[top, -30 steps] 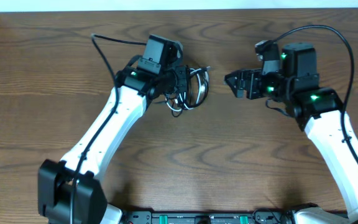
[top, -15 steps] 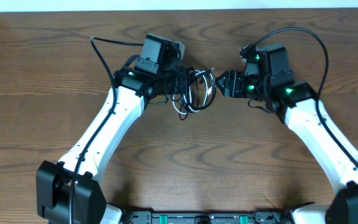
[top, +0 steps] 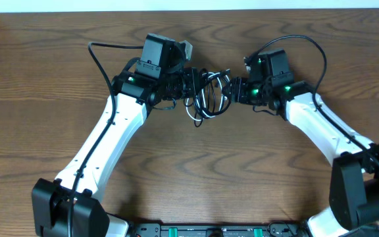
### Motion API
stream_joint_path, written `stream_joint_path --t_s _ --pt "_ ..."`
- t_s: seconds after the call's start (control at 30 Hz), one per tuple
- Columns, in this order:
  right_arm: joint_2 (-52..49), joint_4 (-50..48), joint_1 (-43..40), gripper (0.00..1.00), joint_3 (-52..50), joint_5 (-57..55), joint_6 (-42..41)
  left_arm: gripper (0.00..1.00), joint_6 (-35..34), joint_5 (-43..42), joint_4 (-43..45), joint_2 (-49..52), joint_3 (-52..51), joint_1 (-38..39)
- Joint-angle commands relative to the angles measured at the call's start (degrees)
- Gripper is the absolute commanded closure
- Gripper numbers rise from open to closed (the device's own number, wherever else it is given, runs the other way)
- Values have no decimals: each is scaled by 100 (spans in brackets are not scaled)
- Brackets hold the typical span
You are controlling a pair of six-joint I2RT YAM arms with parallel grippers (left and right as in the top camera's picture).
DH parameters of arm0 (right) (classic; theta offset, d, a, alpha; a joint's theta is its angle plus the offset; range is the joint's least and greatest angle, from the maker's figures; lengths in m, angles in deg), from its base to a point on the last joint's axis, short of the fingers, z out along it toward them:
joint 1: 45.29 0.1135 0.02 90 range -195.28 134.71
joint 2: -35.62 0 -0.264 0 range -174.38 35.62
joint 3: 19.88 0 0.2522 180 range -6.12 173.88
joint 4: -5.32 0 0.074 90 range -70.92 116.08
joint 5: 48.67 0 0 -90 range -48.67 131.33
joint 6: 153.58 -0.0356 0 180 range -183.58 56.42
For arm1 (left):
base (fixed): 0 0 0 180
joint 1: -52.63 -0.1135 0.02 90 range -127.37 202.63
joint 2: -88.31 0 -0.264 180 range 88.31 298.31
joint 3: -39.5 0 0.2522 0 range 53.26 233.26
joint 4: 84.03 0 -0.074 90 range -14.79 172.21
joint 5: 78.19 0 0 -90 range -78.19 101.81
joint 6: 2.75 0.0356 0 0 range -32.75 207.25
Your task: Untangle cables
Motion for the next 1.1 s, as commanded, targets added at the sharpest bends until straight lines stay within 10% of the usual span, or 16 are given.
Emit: stream_joint_path --t_s 0.0,0.3,1.07 --pt "-173 -11 120 53 90 74 -157 93 -55 -138 96 -129 103 -13" --pt "-354 1023 -61 98 90 -1502 -540 93 -116 -138 201 -411 103 -284" --pt "-352 1930 -905 99 90 -850 1381 93 728 1143 -855 -1384 101 -1314"
